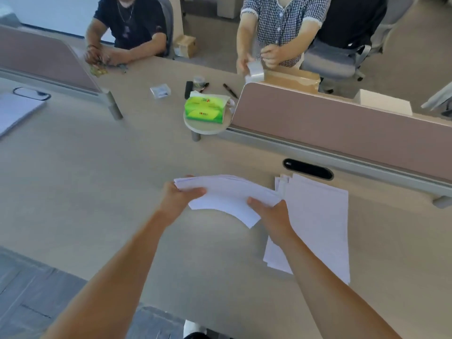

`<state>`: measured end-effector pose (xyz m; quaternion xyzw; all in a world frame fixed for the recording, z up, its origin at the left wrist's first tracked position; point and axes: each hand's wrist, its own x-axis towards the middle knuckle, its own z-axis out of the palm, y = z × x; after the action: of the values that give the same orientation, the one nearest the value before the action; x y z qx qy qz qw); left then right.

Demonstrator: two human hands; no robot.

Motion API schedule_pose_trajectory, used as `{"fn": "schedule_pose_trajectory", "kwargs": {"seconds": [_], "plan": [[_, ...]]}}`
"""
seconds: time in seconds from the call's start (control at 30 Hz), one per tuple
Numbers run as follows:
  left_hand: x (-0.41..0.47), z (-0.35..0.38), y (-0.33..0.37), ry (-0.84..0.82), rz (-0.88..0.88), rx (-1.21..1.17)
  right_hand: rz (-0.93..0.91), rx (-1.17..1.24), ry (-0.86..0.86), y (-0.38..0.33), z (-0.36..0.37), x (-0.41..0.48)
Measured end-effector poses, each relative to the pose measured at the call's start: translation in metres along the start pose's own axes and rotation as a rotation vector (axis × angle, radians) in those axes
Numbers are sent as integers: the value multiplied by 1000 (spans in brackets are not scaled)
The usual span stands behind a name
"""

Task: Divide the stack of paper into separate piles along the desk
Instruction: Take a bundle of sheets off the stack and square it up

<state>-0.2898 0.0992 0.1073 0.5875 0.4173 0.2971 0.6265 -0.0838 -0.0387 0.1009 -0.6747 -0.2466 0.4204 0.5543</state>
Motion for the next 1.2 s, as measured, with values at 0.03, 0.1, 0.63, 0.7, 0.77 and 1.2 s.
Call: {"fn": "schedule_pose_trajectory", "kwargs": {"seconds": [0.03, 0.1, 0.63, 0.7, 0.77, 1.2], "plan": [[-2, -6, -4, -2, -18, 3, 0, -21, -12, 2, 4, -3], [-5, -12, -7, -20, -36, -2, 6, -21, -2, 1, 13, -7], [-19, -32, -4, -114, 9, -40, -22, 19, 15, -9, 36, -29], [-22, -30, 1, -97, 27, -41, -46, 34, 45, -13, 39, -31], [-23, -34, 6, -127, 43, -40, -64, 55, 61, -17, 38, -33], [-39, -36, -7, -99, 6, -68, -64, 14, 66, -9, 36, -40]]}}
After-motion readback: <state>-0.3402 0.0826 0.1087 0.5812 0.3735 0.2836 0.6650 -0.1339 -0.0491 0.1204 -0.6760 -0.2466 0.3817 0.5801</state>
